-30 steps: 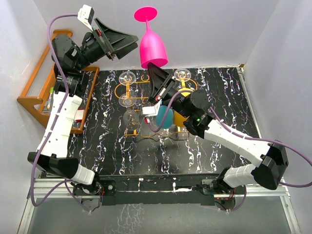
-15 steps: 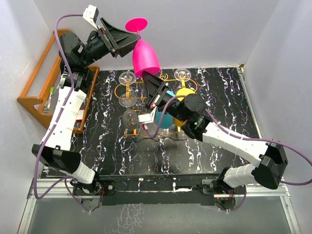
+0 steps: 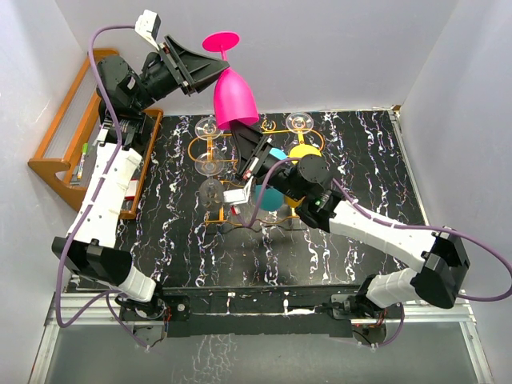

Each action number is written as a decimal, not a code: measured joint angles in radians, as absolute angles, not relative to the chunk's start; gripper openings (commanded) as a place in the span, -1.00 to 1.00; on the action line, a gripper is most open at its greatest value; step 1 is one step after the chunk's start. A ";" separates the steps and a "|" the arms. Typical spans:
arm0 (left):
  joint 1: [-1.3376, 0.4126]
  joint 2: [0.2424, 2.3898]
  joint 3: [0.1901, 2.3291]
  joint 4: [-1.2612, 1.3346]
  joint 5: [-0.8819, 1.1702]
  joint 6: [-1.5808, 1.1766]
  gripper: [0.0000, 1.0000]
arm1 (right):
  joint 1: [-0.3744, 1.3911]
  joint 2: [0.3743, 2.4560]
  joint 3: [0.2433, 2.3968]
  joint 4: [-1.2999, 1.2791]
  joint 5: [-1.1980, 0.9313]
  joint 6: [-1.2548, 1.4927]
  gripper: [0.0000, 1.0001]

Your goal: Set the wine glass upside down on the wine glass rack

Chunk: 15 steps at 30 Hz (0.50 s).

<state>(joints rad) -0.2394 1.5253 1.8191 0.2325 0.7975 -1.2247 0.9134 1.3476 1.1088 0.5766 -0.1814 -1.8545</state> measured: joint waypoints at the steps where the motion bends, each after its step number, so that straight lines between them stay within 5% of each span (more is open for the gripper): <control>1: -0.239 1.525 1.817 0.233 0.797 -1.225 -0.32 | 0.915 1.351 1.109 0.577 -0.181 -1.858 -0.84; 4: -0.237 1.525 1.814 0.232 0.797 -1.227 -0.46 | 0.916 1.363 1.109 0.576 -0.180 -1.865 -0.84; 9: -0.237 1.525 1.812 0.232 0.796 -1.230 -1.00 | 0.917 1.375 1.109 0.576 -0.177 -1.888 -0.84; 15: -0.233 1.525 1.811 0.229 0.795 -1.225 -1.00 | 0.921 1.397 1.119 0.572 -0.152 -1.909 -0.84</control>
<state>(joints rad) -0.2325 1.5253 1.8111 0.2287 0.7948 -1.2247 0.9211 1.3968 1.1191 0.5720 -0.1520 -1.9095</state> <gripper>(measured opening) 0.072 0.081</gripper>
